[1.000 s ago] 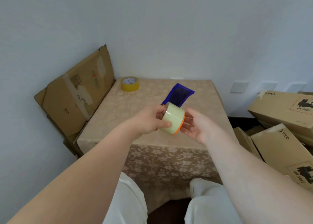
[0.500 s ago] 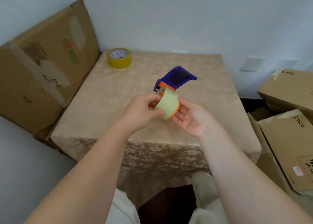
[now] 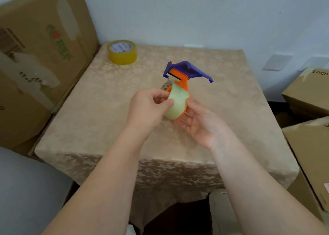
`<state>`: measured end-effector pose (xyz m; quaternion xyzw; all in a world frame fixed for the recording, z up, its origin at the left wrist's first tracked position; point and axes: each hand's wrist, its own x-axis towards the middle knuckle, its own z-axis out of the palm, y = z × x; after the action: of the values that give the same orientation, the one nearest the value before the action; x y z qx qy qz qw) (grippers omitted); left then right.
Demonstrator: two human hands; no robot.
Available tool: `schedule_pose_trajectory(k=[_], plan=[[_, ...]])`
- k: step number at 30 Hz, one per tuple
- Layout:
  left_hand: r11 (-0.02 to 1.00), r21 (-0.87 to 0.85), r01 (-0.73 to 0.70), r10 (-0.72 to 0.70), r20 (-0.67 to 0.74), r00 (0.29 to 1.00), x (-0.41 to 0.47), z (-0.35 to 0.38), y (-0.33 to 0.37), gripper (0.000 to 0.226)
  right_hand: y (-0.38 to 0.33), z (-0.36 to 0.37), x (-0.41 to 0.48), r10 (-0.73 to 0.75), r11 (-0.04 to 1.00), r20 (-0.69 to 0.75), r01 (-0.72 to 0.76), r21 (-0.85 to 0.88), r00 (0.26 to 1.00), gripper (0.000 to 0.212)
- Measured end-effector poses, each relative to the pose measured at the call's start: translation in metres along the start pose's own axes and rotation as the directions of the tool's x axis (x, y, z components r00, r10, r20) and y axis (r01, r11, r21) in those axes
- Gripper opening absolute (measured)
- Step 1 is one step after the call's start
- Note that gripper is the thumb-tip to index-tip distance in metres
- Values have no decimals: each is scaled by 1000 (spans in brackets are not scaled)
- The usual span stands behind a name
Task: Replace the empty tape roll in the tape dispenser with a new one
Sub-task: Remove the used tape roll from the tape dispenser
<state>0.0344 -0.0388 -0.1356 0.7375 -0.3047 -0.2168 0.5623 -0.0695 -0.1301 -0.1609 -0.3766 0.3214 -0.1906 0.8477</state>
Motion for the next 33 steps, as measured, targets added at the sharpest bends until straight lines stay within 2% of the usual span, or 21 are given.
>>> schedule_pose_trajectory(k=[4, 11, 15, 18, 20, 23, 25, 29, 33], plan=[[1000, 6, 3, -2, -16, 1000, 0, -4, -3, 16, 1, 2, -2, 3, 1000, 2, -3, 9, 1000, 16], [988, 101, -119, 98, 189, 977, -8, -13, 5, 18, -4, 0, -6, 40, 996, -21, -38, 84, 999, 18], [968, 162, -193, 157, 211, 965, -7, -18, 5, 16, -7, 0, -5, 32, 993, 1, -32, 111, 999, 16], [980, 130, -151, 127, 181, 975, -7, -15, 6, 15, -10, 0, -4, -15, 995, 25, 12, 97, 1000, 13], [996, 40, -78, 71, 162, 984, -8, -12, 9, 11, -10, 1, -4, -48, 997, 46, 46, 59, 998, 11], [997, -60, 43, -36, 112, 993, -9, -7, 12, 10, -8, 3, -5, -102, 995, 65, 103, -3, 993, 19], [993, -91, 72, -63, 91, 994, -9, -5, 12, 15, -8, 3, -7, -119, 993, 75, 120, -17, 990, 20], [997, -69, 44, -36, 107, 994, -10, -5, 12, 15, -10, 0, -7, -116, 993, 61, 117, -4, 991, 19], [996, 32, -81, 75, 157, 985, -9, -6, 11, 15, -12, -3, -7, -90, 996, 19, 89, 18, 996, 14]])
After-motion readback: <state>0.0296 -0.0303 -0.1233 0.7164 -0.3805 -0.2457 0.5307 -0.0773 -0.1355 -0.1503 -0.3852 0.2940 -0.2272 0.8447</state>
